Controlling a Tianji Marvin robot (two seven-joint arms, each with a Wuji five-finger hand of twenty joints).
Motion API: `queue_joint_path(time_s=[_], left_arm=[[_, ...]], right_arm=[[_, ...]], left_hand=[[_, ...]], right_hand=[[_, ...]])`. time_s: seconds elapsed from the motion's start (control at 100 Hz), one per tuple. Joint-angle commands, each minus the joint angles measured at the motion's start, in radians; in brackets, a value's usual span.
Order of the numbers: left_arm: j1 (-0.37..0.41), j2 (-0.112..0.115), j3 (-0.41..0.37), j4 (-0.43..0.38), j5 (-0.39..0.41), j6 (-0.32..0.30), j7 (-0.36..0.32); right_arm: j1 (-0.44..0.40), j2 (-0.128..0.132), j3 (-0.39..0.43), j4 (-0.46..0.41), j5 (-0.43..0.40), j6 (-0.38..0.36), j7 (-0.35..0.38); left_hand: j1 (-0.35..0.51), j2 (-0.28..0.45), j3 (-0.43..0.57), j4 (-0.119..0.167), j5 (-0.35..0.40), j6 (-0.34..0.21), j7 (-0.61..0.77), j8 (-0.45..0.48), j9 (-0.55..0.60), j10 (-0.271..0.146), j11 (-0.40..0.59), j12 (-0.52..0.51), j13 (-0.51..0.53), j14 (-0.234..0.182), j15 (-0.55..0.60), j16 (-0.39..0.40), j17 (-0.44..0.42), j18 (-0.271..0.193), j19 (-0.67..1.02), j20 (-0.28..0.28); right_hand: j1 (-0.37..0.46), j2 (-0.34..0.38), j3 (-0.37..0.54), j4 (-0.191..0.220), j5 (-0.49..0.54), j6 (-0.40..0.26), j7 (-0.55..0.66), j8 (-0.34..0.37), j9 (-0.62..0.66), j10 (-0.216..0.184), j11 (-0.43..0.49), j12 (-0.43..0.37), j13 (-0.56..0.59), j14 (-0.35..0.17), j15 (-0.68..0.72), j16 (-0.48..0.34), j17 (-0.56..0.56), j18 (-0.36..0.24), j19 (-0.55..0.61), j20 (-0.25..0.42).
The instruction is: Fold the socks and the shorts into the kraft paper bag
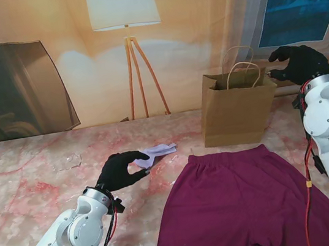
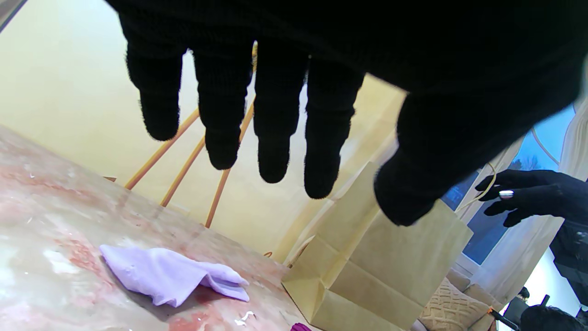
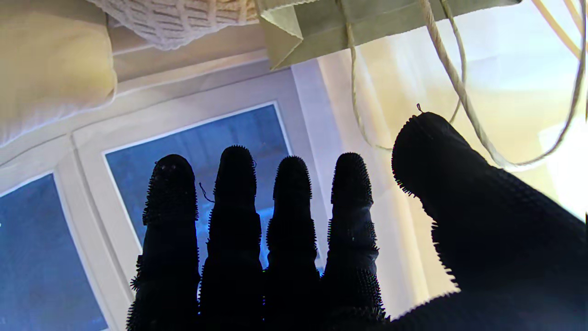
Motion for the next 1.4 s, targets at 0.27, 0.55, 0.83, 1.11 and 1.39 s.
queue_joint_path(time_s=[0.27, 0.55, 0.83, 1.11, 1.39], left_arm=[[-0.002, 0.006, -0.006, -0.008, 0.010, 0.003, -0.008], [-0.007, 0.009, -0.012, -0.012, 0.019, 0.022, -0.018], [-0.067, 0.010, 0.015, 0.056, 0.030, 0.032, -0.028], [-0.202, -0.010, 0.135, 0.233, 0.031, 0.045, 0.021], [-0.306, -0.030, 0.249, 0.385, 0.028, 0.033, 0.062]], right_arm=[[-0.236, 0.007, 0.096, -0.186, 0.013, -0.077, 0.008], [-0.389, -0.005, 0.088, -0.270, 0.088, -0.148, -0.012], [-0.436, -0.016, 0.013, -0.263, 0.127, -0.173, -0.060], [-0.421, -0.015, -0.032, -0.237, 0.146, -0.167, -0.052], [-0.412, -0.014, -0.043, -0.224, 0.146, -0.176, -0.050]], left_hand=[[-0.021, 0.015, -0.004, 0.070, -0.016, -0.002, -0.017, -0.004, -0.030, 0.006, -0.025, -0.013, -0.034, -0.035, -0.026, -0.004, -0.009, 0.000, -0.015, 0.009], [-0.016, 0.021, 0.002, 0.072, -0.016, -0.002, -0.016, -0.004, -0.026, 0.005, -0.024, -0.012, -0.028, -0.034, -0.023, -0.002, -0.004, -0.001, -0.013, 0.010], [0.005, 0.032, 0.035, 0.078, 0.010, -0.018, 0.009, 0.005, 0.020, -0.002, -0.005, -0.002, 0.005, -0.027, -0.005, 0.007, 0.009, 0.006, 0.006, 0.017], [0.168, -0.061, 0.181, 0.083, 0.047, -0.090, 0.077, 0.022, 0.049, -0.027, 0.007, 0.020, -0.014, -0.006, 0.018, 0.039, -0.004, 0.044, 0.047, 0.050], [0.253, -0.027, 0.197, 0.077, 0.018, -0.063, 0.045, 0.003, 0.025, -0.048, 0.010, 0.020, -0.071, -0.026, 0.020, 0.047, -0.042, 0.024, 0.022, 0.049]], right_hand=[[-0.040, 0.034, -0.027, 0.058, -0.023, 0.008, -0.036, -0.014, -0.004, 0.000, -0.055, -0.030, -0.010, -0.016, -0.042, -0.051, 0.011, -0.060, -0.051, -0.006], [-0.046, 0.036, -0.029, 0.059, -0.004, 0.003, -0.037, -0.014, 0.029, -0.003, -0.063, -0.035, 0.013, -0.019, -0.038, -0.060, 0.031, -0.072, -0.050, -0.023], [-0.047, 0.035, -0.027, 0.058, 0.003, -0.003, -0.036, -0.011, 0.033, -0.003, -0.065, -0.034, 0.015, -0.020, -0.036, -0.061, 0.030, -0.073, -0.044, -0.030], [-0.053, 0.043, -0.030, 0.059, 0.003, -0.002, -0.037, -0.010, 0.037, -0.004, -0.061, -0.032, 0.016, -0.021, -0.035, -0.061, 0.028, -0.067, -0.036, -0.031], [-0.059, 0.045, -0.027, 0.059, 0.003, -0.004, -0.035, -0.008, 0.037, -0.005, -0.056, -0.029, 0.018, -0.021, -0.033, -0.060, 0.030, -0.067, -0.031, -0.033]])
